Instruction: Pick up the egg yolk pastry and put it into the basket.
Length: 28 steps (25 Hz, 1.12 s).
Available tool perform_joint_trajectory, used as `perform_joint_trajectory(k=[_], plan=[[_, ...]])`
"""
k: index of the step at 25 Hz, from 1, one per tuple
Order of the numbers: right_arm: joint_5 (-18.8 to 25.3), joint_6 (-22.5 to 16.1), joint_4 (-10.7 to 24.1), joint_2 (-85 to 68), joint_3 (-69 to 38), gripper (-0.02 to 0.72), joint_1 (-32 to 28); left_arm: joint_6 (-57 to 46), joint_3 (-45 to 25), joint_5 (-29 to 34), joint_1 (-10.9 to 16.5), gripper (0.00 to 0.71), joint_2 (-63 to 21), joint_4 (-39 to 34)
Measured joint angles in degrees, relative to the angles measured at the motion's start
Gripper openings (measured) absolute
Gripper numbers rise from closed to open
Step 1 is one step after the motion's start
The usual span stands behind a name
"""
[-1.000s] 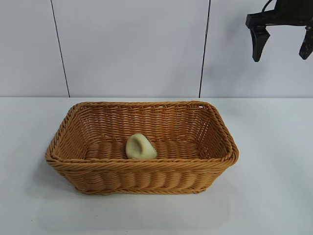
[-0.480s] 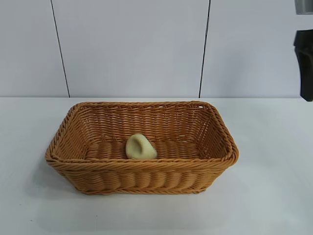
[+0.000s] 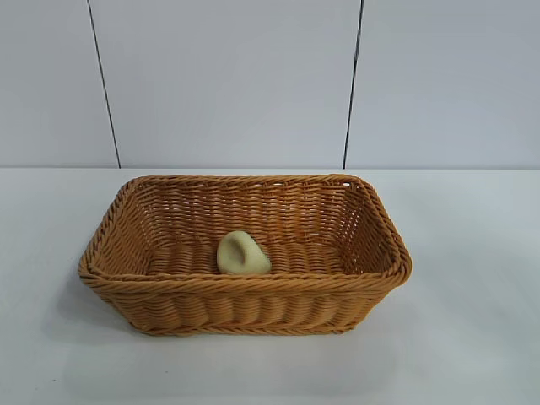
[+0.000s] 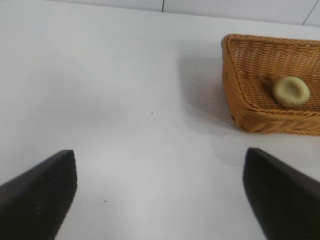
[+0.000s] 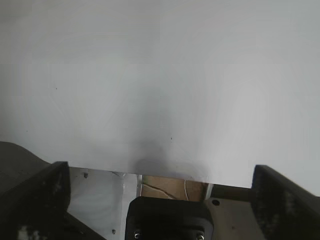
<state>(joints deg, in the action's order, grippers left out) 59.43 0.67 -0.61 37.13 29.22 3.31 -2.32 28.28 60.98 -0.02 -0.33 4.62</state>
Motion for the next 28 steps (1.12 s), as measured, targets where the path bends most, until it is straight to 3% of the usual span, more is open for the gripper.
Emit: perform_joint_trajectory(k=[14,28], plan=[[-1.07,0.00,-0.43,-36.37,-0.27,0.678,0.00,0.00,0.00,0.00,0.00,0.696,0.00,0.00],[-1.07,0.00,-0.43,-37.55,-0.27,0.678,0.00,0.00,0.00,0.00,0.00,0.696,0.00,0.00]])
